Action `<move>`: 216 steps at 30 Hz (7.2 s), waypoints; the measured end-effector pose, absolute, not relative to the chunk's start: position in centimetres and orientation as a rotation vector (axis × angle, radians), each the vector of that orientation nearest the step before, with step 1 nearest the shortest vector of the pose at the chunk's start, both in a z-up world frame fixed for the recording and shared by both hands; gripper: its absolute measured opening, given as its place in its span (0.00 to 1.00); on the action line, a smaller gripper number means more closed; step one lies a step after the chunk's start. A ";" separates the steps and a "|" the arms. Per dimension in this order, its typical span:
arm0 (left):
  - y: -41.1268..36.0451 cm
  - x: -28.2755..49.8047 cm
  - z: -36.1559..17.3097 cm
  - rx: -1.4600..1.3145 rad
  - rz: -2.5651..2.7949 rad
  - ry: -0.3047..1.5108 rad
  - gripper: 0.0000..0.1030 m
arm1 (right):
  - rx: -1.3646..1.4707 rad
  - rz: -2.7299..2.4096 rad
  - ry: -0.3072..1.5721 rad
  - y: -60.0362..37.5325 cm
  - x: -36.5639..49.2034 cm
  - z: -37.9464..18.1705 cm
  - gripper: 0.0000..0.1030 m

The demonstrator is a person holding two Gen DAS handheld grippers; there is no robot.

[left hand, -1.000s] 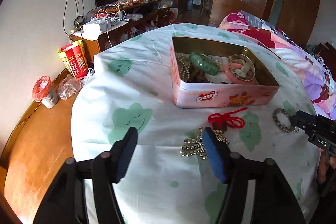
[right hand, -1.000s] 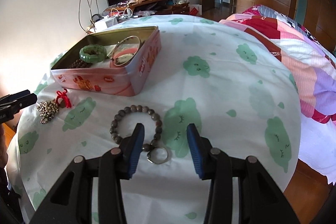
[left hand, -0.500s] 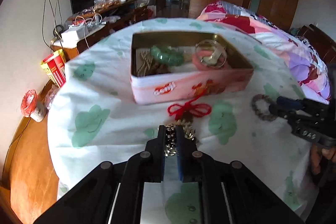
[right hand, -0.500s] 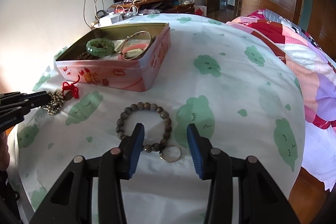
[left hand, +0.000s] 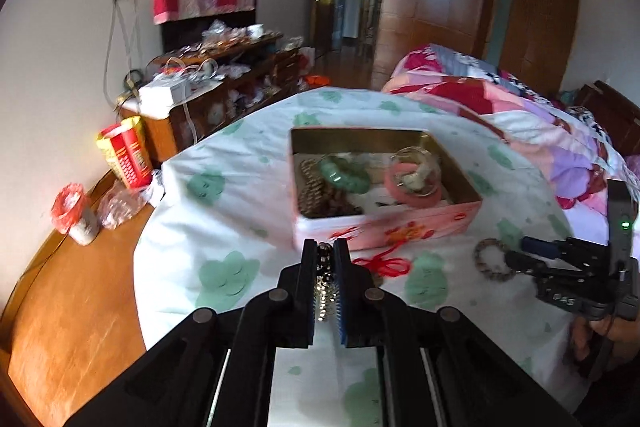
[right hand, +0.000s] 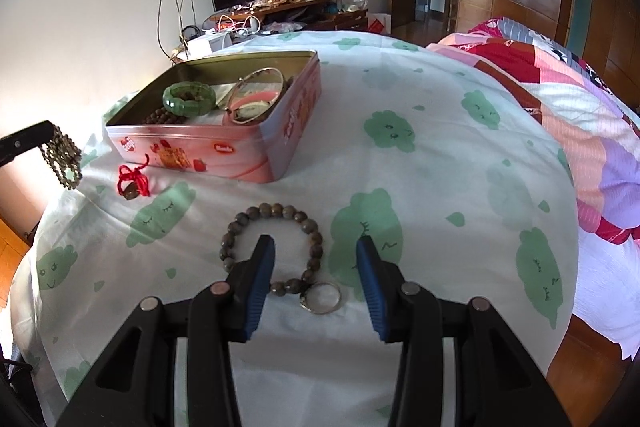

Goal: Organize jewelry
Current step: 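Close the right tool on the dark beaded bracelet while the left tool holds the gold chain, then carry gold chain and beaded bracelet into the tin and open both tools, then withdraw both open tools from the tin, then close the right tool on the red tassel charm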

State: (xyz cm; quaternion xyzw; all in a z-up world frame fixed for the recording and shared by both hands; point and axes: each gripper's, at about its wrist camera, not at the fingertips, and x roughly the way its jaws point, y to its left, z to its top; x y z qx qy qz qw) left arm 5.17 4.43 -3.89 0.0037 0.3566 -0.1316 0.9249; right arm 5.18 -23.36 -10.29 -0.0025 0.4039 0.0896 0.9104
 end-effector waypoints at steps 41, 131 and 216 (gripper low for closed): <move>3.4 6.6 -5.5 0.022 -0.261 0.758 0.07 | -0.081 0.169 0.880 -22.3 6.7 -10.5 0.09; 5.0 10.7 -6.2 0.117 0.027 0.746 0.77 | -0.095 0.276 0.672 -17.8 8.8 -4.3 0.45; 1.0 8.1 -9.3 0.137 -0.048 0.867 0.77 | -0.140 0.466 0.933 -13.9 7.8 -10.4 0.05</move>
